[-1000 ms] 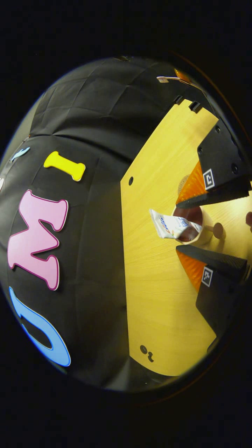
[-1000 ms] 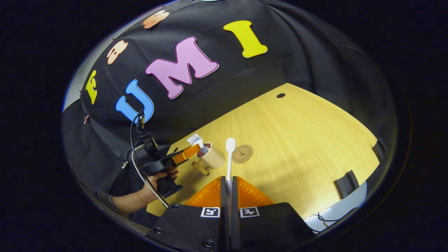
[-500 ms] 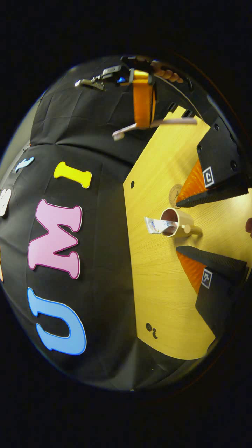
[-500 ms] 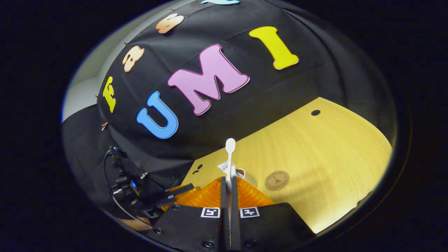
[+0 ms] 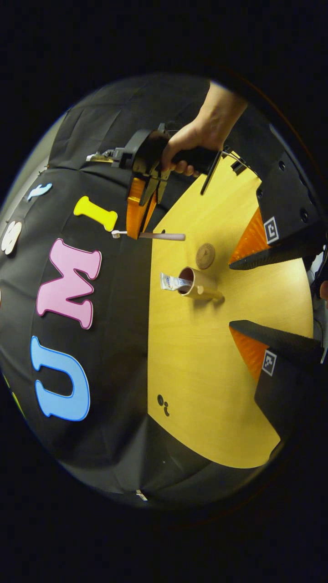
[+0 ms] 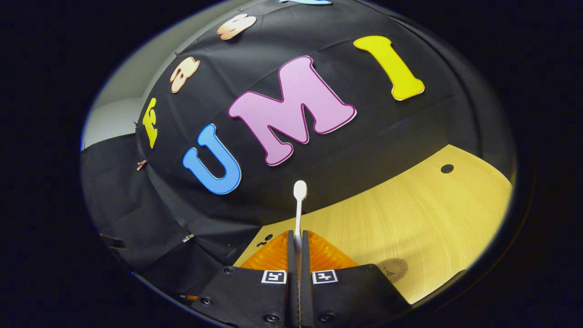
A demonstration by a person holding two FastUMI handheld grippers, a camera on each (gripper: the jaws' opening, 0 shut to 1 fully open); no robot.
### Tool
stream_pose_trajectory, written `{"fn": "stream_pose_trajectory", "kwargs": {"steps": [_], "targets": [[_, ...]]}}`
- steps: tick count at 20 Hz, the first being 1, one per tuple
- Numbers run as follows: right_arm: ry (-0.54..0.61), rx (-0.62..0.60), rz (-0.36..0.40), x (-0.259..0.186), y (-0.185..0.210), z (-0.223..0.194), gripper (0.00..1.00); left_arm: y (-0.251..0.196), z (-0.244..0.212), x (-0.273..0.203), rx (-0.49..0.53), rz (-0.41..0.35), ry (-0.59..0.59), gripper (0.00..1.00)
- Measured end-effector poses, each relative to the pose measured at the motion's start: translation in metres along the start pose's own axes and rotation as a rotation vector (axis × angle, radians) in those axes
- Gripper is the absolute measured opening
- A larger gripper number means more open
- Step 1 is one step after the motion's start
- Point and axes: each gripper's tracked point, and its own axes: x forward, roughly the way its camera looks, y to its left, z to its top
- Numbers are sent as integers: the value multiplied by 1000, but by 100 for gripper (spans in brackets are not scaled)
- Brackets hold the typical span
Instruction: Put the toothbrush and toothpaste on the desktop into the cup, then pick up the cup and place it on the coaster on the desktop.
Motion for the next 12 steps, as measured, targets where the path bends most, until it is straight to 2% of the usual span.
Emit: {"fn": "stream_pose_trajectory", "kwargs": {"steps": [7,12], "targets": [[-23,13,-1,64,-30,-28,6,10,-24,-29,-99,76,23,69],[-18,14,-23,81,-60,-56,6,11,-42,-32,-58,127,49,69]]}}
